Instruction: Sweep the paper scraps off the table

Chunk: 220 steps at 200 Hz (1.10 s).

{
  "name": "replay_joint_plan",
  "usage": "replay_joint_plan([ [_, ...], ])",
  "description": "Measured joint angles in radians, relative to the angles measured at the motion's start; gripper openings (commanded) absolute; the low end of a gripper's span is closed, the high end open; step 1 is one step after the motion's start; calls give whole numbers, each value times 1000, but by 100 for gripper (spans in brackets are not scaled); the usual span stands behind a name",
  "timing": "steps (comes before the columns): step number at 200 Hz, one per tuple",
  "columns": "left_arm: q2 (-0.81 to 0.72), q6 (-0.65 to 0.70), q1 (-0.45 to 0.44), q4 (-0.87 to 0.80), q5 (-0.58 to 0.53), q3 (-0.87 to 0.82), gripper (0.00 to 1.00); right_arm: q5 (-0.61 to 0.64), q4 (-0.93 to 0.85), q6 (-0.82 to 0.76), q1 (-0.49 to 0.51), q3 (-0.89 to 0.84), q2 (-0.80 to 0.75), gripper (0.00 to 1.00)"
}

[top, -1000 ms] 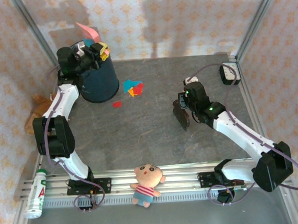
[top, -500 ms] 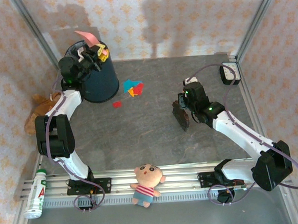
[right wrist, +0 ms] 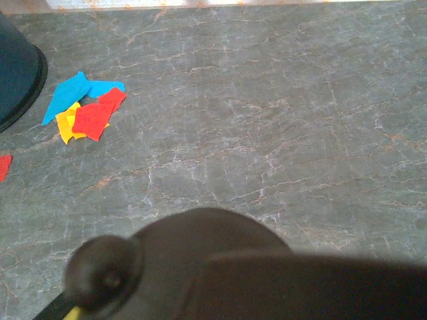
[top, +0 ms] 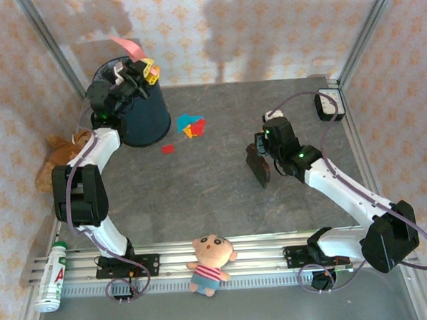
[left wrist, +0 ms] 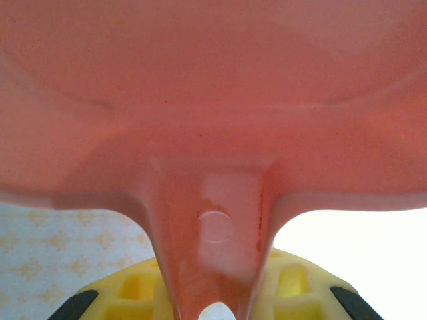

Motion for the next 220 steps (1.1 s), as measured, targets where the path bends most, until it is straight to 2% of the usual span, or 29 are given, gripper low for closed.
replay_joint_plan([
  [29, -48, 245, 0, -320, 37, 83, 0, -43, 31, 31, -14, -9, 0, 0],
  [76, -135, 739, 0, -894, 34, 277, 0, -158, 115, 105, -27, 10, 51, 0],
  [96, -146, 946, 0, -1132, -16, 358, 0, -233, 126, 138, -27, 73, 126, 0],
  [126, -175, 1224, 0, -1442, -148, 410, 0, -350, 185, 200, -29, 184, 254, 0],
  [166, -271, 1477, 0, -1680, -321, 393, 0, -468, 234, 291, -24, 367, 457, 0],
  [220, -466, 1647, 0, -1803, -479, 287, 0, -549, 234, 391, 11, 608, 720, 0],
])
